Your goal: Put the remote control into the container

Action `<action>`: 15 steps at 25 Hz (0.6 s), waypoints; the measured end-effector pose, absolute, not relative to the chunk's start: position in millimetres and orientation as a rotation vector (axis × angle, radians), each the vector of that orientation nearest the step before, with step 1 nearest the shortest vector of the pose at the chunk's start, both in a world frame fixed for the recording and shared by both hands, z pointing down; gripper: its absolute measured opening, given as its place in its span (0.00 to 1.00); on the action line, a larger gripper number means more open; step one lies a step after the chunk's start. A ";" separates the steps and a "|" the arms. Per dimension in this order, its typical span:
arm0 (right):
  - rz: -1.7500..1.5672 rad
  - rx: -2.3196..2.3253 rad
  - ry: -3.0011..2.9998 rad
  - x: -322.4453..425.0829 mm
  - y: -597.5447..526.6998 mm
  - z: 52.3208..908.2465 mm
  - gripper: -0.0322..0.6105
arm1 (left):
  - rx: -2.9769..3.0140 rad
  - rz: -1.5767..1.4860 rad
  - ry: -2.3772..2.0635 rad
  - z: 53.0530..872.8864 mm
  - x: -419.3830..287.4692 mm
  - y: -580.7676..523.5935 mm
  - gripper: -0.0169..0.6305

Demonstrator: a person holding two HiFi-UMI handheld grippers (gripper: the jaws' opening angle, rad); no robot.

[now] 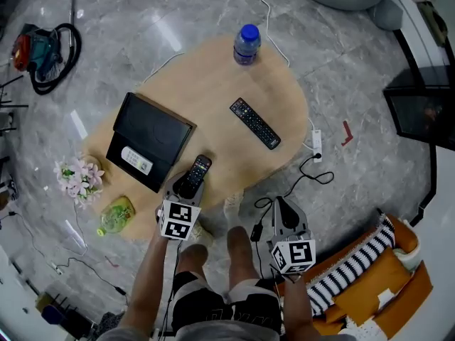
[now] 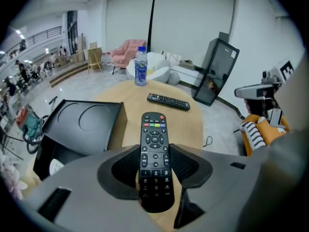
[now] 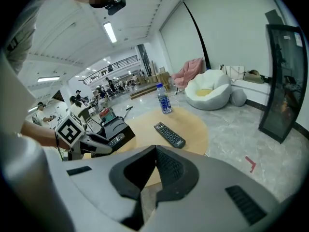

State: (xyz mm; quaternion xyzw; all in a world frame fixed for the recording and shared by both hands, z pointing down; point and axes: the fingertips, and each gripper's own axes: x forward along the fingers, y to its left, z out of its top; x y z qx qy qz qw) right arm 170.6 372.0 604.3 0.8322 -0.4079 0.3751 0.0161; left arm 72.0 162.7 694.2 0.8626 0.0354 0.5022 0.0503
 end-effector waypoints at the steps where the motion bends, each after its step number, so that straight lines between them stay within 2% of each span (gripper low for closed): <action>1: 1.164 2.579 -1.285 172.3 368.5 604.0 0.07 | 2.630 1.503 0.071 686.2 73.1 157.9 0.33; 15: 1.102 2.381 -1.549 163.8 294.9 586.4 0.07 | 2.401 1.112 -0.603 614.7 35.9 58.2 0.33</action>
